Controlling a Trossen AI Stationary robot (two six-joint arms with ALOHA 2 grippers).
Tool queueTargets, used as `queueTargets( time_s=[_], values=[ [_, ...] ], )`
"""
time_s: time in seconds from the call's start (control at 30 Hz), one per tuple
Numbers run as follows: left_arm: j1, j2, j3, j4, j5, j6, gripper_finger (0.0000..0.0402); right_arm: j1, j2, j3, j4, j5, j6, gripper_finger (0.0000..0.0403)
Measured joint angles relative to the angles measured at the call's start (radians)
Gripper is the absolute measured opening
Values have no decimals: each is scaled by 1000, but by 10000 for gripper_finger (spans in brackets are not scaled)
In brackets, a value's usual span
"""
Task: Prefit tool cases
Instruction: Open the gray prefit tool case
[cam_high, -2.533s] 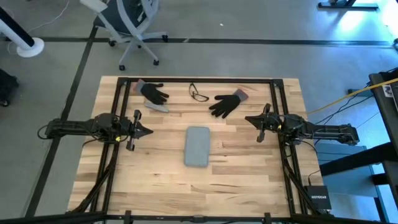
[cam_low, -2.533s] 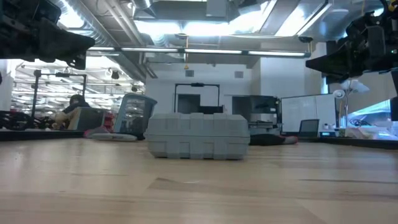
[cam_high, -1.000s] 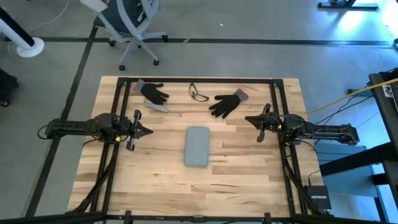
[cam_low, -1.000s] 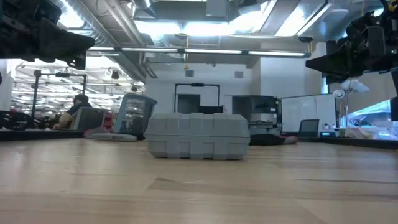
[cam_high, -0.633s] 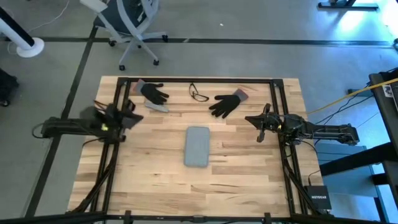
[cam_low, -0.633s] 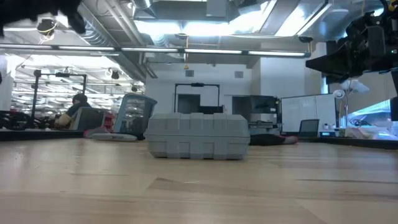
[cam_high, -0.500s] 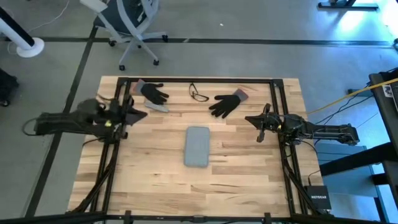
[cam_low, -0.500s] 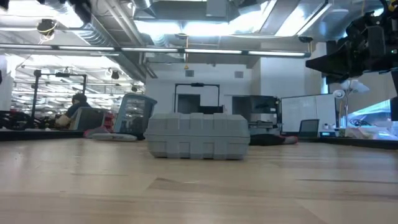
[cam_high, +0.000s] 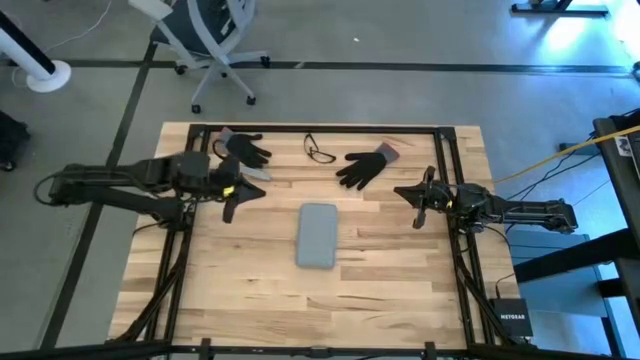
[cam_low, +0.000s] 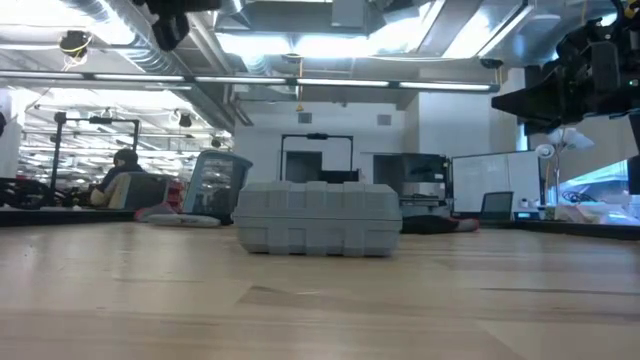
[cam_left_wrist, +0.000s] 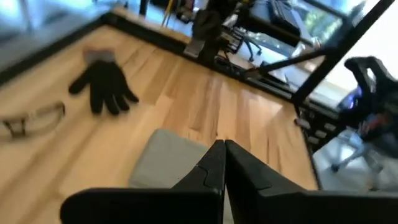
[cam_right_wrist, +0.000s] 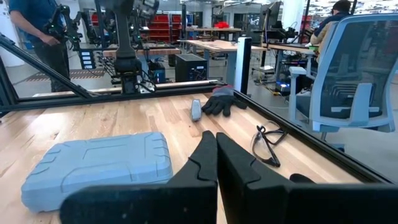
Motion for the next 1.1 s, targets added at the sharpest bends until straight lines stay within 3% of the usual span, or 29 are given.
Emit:
queueTargets(
  time_s=[0.13, 0.27, 0.37, 0.47, 0.6, 0.7, 0.8, 0.9, 1.1],
  values=[
    [0, 23, 0, -2, -87, -116, 0, 0, 0, 0, 50, -26, 65, 1],
    [7, 44, 0, 10, -183, -223, 0, 0, 7, 0, 430, -49, 299, 1],
    [41, 73, 2, 47, -190, -263, 0, 0, 46, 57, 664, -22, 479, 1],
    [123, 142, 50, 7, -177, -252, 0, 0, 137, 258, 504, -123, 498, 1],
    [231, 290, 125, -160, 5, -100, 0, 0, 374, 586, -87, -149, 546, 1],
    [231, 386, 121, -231, 87, -16, 0, 0, 566, 759, -548, -129, 592, 1],
    [171, 448, 60, -226, 100, 25, 0, 0, 739, 813, -768, -115, 688, 0],
    [97, 487, -53, -145, 99, -23, 0, 1, 872, 756, -768, -167, 774, 0],
    [-48, 556, -266, 280, 75, -314, 0, 53, 1172, 634, -354, -272, 932, 0]
  ],
)
